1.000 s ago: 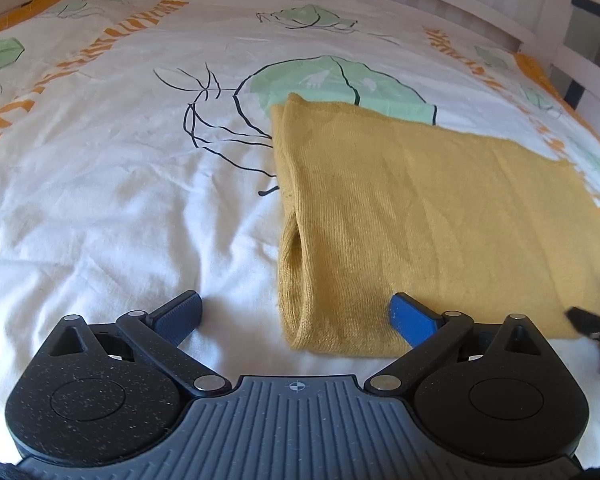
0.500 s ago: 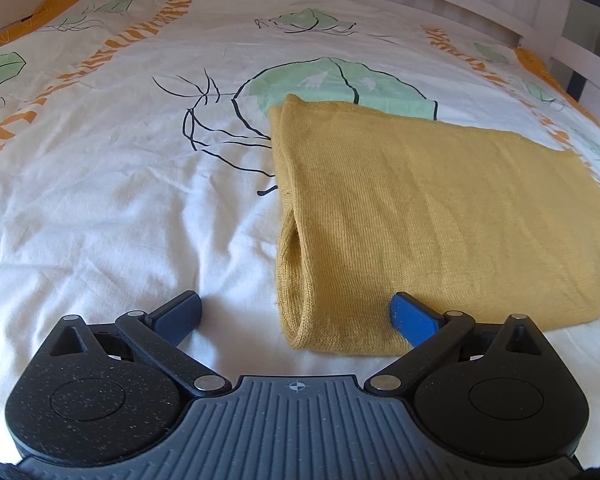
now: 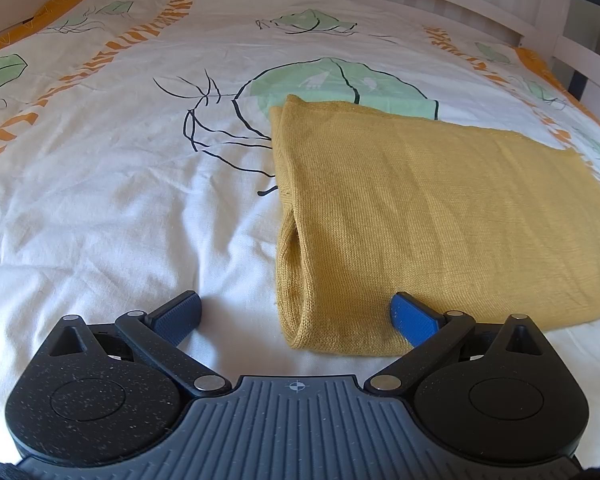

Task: Fold small clothes

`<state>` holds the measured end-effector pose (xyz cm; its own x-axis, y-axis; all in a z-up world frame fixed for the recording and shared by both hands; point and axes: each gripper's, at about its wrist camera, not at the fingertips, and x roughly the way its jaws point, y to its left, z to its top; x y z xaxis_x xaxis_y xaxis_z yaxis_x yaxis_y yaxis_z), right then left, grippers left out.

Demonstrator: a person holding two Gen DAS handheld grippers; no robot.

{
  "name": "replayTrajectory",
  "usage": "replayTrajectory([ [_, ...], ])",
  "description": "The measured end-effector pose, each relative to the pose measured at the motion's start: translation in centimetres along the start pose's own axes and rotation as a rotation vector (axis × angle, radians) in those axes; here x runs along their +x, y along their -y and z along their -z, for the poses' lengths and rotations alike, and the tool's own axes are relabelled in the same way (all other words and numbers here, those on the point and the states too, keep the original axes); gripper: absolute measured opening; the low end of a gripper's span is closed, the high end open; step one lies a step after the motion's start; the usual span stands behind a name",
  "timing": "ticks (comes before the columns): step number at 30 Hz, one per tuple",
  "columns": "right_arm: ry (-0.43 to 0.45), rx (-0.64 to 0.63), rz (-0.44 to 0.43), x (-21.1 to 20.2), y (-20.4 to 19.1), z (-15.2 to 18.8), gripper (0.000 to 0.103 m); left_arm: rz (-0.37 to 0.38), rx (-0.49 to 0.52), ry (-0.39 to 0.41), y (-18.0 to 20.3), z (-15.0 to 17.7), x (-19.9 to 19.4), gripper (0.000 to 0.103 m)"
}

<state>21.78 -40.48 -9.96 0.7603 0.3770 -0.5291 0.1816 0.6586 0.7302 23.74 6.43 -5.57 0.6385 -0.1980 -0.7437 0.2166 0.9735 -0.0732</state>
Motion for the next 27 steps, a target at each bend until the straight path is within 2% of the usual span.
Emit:
replayTrajectory([
  [15, -0.045, -0.041, -0.002, 1.2, -0.4, -1.0, 0.103, -0.004, -0.005, -0.015, 0.1, -0.3, 0.1, 0.102],
  [20, -0.063, -0.040, -0.020, 1.4, -0.3, -1.5, 0.102, 0.031, -0.034, -0.026, -0.5, -1.0, -0.1, 0.101],
  [21, -0.064, -0.049, -0.017, 1.5, -0.4, -1.5, 0.097, 0.047, -0.049, -0.018, -0.8, -1.1, -0.3, 0.101],
  [22, -0.069, -0.063, -0.008, 1.7, -0.6, -1.6, 0.082, 0.062, -0.071, -0.007, -1.2, -1.3, -0.5, 0.101],
  [23, -0.075, -0.072, 0.006, 1.9, -0.7, -1.7, 0.073, 0.071, -0.094, 0.004, -1.5, -1.5, -0.8, 0.101],
  [24, -0.078, -0.075, 0.022, 2.1, -0.8, -1.8, 0.060, 0.076, -0.114, 0.015, -1.9, -1.7, -1.0, 0.101],
  [26, -0.072, -0.077, 0.056, 2.3, -0.8, -1.9, 0.046, 0.072, -0.134, 0.026, -2.5, -2.1, -1.4, 0.101],
  [27, -0.065, -0.087, 0.076, 2.3, -1.0, -1.9, 0.035, 0.065, -0.137, 0.028, -2.7, -2.3, -1.6, 0.101],
])
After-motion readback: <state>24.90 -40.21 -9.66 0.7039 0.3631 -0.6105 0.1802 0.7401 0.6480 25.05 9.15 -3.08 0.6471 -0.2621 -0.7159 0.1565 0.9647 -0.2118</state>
